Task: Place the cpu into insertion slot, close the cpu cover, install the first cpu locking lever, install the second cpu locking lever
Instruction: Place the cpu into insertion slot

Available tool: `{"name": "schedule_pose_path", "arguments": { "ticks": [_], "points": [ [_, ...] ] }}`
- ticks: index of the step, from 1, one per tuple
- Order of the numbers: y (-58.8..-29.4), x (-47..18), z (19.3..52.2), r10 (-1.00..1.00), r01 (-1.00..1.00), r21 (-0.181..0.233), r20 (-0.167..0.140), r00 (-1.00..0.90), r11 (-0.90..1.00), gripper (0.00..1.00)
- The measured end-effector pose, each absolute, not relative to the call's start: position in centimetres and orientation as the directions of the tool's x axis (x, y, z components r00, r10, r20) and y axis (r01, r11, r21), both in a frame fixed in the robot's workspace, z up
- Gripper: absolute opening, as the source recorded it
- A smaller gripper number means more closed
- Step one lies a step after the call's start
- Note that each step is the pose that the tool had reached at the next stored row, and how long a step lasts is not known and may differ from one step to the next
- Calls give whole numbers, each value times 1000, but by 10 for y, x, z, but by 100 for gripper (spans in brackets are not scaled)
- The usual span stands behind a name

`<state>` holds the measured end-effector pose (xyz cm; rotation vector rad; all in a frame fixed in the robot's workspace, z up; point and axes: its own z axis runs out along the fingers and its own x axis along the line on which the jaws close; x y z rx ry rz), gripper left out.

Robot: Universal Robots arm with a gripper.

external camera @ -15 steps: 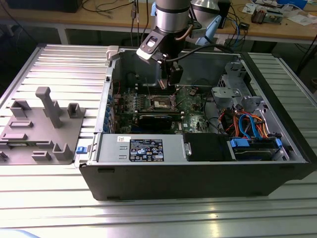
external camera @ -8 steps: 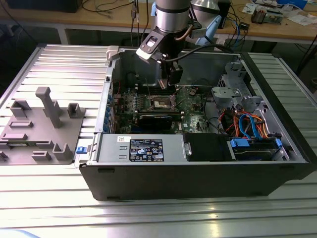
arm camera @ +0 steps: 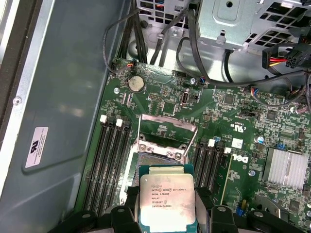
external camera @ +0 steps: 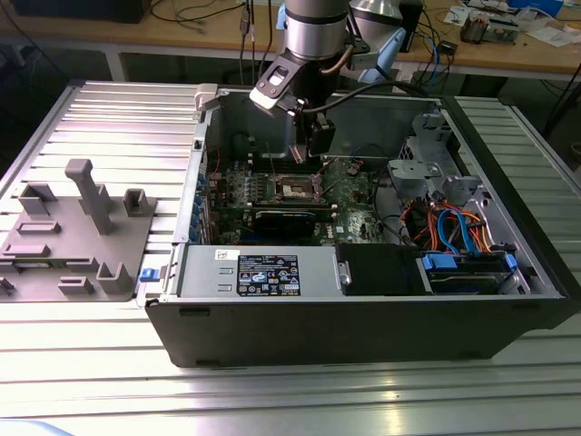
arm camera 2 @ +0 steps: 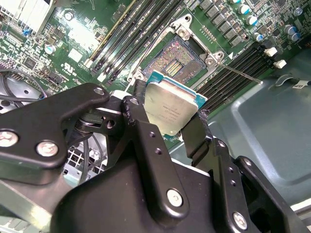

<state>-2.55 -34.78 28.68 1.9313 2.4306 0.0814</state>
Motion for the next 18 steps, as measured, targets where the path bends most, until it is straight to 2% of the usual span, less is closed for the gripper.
{"name": "schedule_pose_path", "arguments": {
  "ticks": [18],
  "points": [
    [-348,-26,287,980,979,63,4,-197,196,54]
  ]
}}
